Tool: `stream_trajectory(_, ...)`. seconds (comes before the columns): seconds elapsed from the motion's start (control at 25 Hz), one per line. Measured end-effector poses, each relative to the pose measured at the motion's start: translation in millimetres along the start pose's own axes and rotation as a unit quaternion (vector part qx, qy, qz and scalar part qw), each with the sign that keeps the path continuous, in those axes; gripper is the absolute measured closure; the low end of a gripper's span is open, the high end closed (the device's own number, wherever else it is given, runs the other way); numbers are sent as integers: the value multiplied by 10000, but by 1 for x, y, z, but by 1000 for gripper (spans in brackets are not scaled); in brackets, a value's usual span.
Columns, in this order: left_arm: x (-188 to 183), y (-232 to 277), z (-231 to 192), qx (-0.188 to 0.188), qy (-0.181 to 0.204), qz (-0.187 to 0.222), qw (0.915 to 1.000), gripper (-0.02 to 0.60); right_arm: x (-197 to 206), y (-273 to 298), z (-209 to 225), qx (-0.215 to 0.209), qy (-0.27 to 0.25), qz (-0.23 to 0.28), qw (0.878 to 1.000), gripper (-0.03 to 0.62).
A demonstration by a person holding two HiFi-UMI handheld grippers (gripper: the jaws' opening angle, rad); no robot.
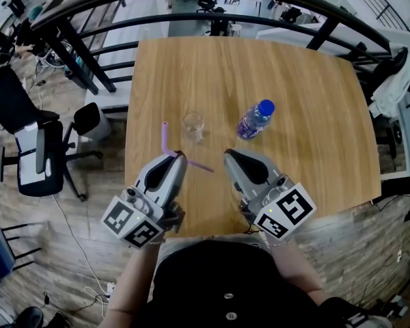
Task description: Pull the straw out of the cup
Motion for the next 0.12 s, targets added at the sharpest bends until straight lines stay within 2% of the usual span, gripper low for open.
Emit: stream_trajectory(0.12, -1, 1, 0, 37, 8, -18, 10000, 545, 0, 0, -1, -14, 4, -11, 10000, 595)
Point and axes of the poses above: the fingertips, and each gripper's own axes: y forward along the fingers, z to its right, x out of its underside, the point moved 4 cm from there along -y, backward along the fingers, and after that the axes turned 6 degrees about y, right-handed, at the moved point
